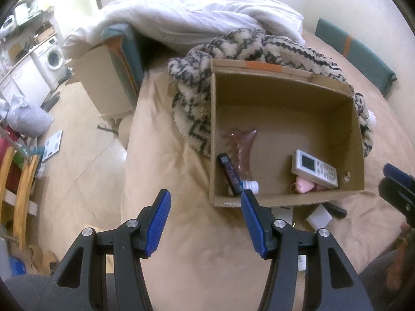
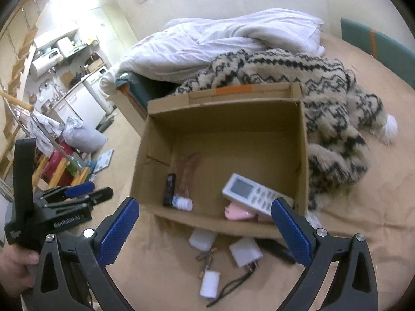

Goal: Organize rigid objects
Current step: 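Withdraw both tools from the box toward the remaining items, then lower the right tool and grasp the white charger plug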

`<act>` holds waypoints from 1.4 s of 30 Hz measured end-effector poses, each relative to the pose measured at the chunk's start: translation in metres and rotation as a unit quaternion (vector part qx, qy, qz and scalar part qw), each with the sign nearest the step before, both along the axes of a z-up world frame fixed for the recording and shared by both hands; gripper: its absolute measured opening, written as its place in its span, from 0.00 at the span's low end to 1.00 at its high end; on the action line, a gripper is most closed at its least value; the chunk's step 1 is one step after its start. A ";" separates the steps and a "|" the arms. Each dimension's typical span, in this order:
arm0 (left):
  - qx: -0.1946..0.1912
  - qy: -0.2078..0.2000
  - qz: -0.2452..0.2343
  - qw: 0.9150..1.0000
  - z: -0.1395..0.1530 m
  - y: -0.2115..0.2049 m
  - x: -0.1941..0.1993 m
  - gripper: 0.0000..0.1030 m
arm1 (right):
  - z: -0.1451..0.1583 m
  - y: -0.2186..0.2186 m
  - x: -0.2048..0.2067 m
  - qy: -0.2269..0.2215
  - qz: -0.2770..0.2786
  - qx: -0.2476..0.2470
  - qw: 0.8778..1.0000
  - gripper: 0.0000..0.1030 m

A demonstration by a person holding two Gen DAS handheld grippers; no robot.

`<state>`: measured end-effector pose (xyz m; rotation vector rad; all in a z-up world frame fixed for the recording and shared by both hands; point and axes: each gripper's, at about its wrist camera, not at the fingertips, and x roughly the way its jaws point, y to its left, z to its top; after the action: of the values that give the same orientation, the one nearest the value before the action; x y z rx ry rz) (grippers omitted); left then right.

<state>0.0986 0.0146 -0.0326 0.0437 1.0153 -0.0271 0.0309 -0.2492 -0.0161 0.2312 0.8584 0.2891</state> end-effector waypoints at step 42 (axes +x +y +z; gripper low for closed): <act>-0.016 0.068 -0.002 0.998 -0.022 -0.010 0.010 0.51 | -0.118 0.049 0.019 0.192 0.048 -0.134 0.971 0.44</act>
<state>0.1083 0.0050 -0.0549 0.0145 1.1511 -0.0514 0.0497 -0.2005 -0.1338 -0.0105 1.2840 0.2170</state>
